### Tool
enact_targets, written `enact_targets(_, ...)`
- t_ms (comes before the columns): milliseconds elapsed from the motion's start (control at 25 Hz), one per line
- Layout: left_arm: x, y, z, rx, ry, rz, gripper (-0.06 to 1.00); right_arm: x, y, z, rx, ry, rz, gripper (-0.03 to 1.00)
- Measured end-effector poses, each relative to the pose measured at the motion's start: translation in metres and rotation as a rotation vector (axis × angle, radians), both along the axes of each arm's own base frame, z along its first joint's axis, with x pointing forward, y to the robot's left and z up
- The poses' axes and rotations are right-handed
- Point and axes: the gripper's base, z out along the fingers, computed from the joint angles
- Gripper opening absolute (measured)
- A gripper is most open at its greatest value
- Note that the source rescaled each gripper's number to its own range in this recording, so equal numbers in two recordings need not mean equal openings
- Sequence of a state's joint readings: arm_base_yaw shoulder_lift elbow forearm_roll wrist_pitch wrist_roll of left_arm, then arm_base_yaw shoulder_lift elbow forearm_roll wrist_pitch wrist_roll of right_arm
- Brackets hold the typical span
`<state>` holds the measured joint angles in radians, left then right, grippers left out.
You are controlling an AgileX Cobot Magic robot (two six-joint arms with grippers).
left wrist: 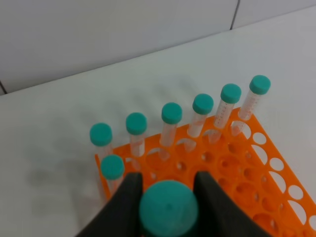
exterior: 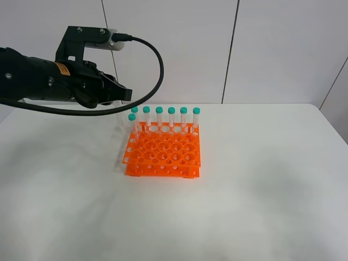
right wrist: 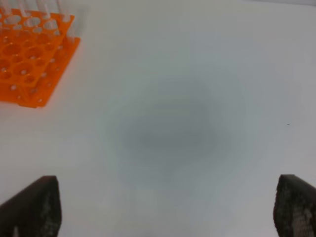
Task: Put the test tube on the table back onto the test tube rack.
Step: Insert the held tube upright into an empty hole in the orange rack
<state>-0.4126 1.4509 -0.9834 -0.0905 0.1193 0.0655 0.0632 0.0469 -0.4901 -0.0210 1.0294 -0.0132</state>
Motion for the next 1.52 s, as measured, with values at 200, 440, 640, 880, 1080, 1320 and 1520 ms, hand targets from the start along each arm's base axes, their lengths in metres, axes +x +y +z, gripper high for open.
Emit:
enact_targets(200, 0.011, -0.005, -0.007, 0.0, -0.003, 0.002, 0.0, 0.0, 0.0, 0.0, 0.0, 0.0, 0.0, 0.91)
enact_targets(440, 0.033, -0.015, -0.009, -0.019, 0.005, 0.011, 0.0, 0.0, 0.0, 0.0, 0.0, 0.0, 0.0, 0.91)
enact_targets(640, 0.051, -0.022, -0.023, -0.011, 0.033, 0.013, 0.0, 0.0, 0.0, 0.0, 0.0, 0.0, 0.0, 0.91)
enact_targets(880, 0.069, -0.031, -0.034, -0.008, 0.046, 0.015, 0.0, 0.0, 0.0, 0.0, 0.0, 0.0, 0.0, 0.91)
enact_targets(1080, 0.087, -0.038, -0.04, -0.024, 0.016, 0.021, 0.0, 0.0, 0.0, 0.0, 0.0, 0.0, 0.0, 0.91)
enact_targets(1320, 0.098, -0.042, -0.051, -0.036, 0.012, 0.03, 0.0, 0.0, 0.0, 0.0, 0.0, 0.0, 0.0, 0.91)
enact_targets(1520, 0.1, -0.043, -0.051, -0.045, -0.011, 0.033, 0.0, 0.0, 0.0, 0.0, 0.0, 0.0, 0.0, 0.91)
